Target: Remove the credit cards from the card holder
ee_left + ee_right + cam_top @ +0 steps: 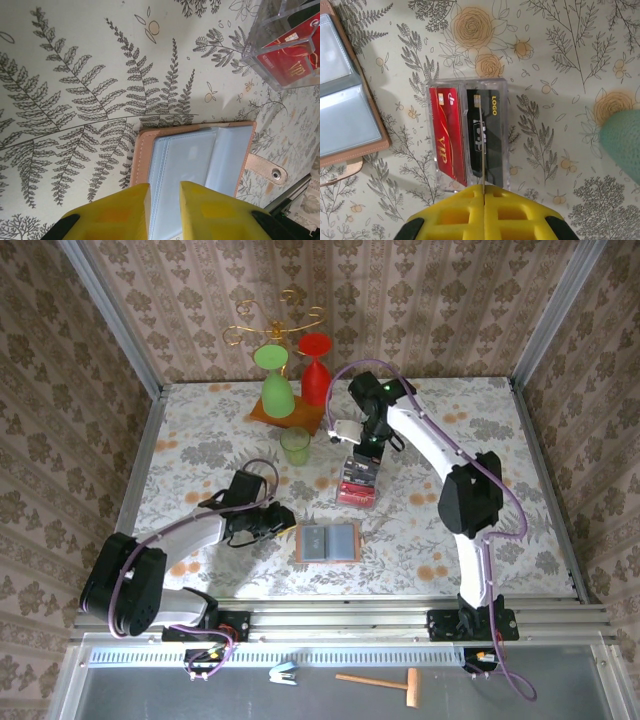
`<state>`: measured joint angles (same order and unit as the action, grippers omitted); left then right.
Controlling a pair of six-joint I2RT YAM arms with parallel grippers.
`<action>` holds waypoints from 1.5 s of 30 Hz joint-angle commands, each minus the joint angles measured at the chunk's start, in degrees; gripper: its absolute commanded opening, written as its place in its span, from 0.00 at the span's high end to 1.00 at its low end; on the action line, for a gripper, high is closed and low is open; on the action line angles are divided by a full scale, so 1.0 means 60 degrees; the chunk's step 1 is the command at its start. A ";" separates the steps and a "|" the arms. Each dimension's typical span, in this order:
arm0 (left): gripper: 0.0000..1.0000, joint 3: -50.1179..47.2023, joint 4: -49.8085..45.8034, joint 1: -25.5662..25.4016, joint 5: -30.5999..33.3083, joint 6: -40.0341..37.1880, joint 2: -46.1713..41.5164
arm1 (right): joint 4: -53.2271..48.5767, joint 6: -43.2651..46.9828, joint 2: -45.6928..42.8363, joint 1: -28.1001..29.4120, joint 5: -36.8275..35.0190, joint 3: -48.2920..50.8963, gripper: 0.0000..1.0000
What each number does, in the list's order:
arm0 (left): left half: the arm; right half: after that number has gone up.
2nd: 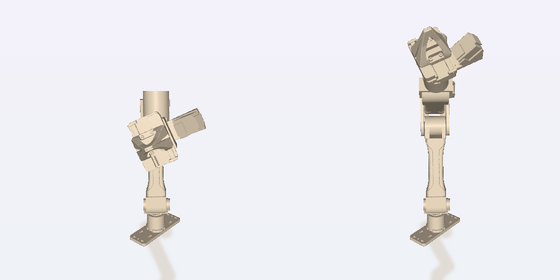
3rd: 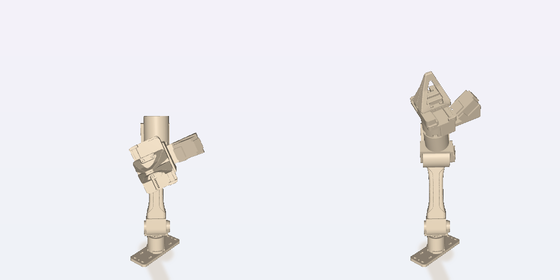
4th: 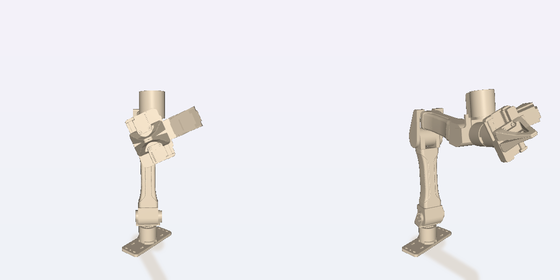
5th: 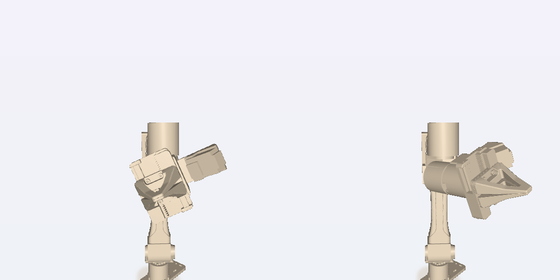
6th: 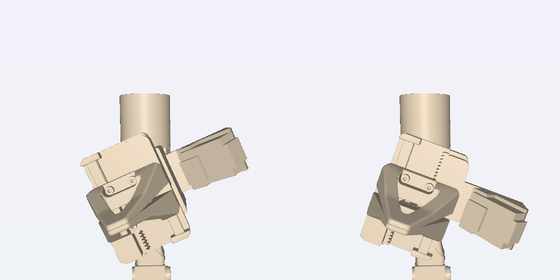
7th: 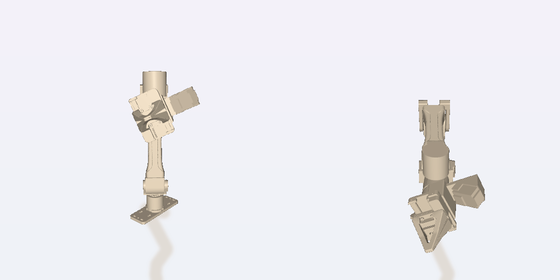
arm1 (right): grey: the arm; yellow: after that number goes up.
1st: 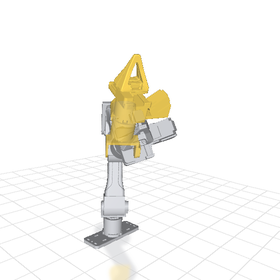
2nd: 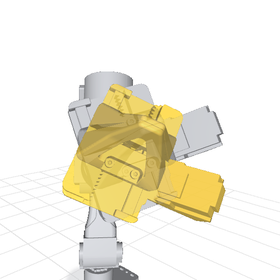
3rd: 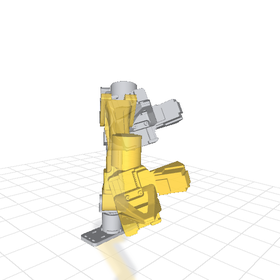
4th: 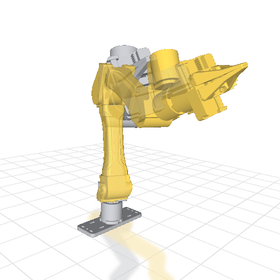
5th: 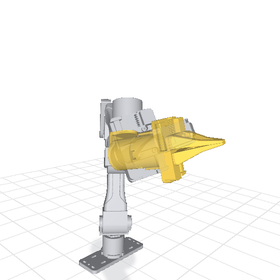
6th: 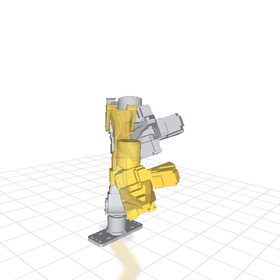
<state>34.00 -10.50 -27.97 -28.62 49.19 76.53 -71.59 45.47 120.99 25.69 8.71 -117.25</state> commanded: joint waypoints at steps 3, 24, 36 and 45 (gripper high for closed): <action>0.77 0.0234 -0.0107 0.0120 -0.0093 -0.0178 0.0077 | -0.0850 0.0558 0.0633 -0.0031 0.0034 -0.0654 1.00; 0.77 0.0032 0.0072 0.0237 -0.0164 -0.0114 0.0062 | -0.0141 0.0145 0.0770 -0.0033 -0.0280 -0.0164 0.78; 0.77 0.0171 0.0212 0.0237 -0.0277 -0.0221 0.0176 | 0.2643 -0.2609 -0.2097 -0.0034 -0.0346 0.3442 0.69; 0.77 0.0191 0.0344 0.0241 -0.0429 -0.0233 0.0194 | 0.4937 -0.5304 -0.4110 -0.0034 -0.0646 0.7082 0.55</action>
<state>34.13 -9.28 -26.89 -30.09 49.19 77.25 -48.23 21.74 99.42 25.69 5.76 -79.13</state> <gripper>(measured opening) 0.227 0.443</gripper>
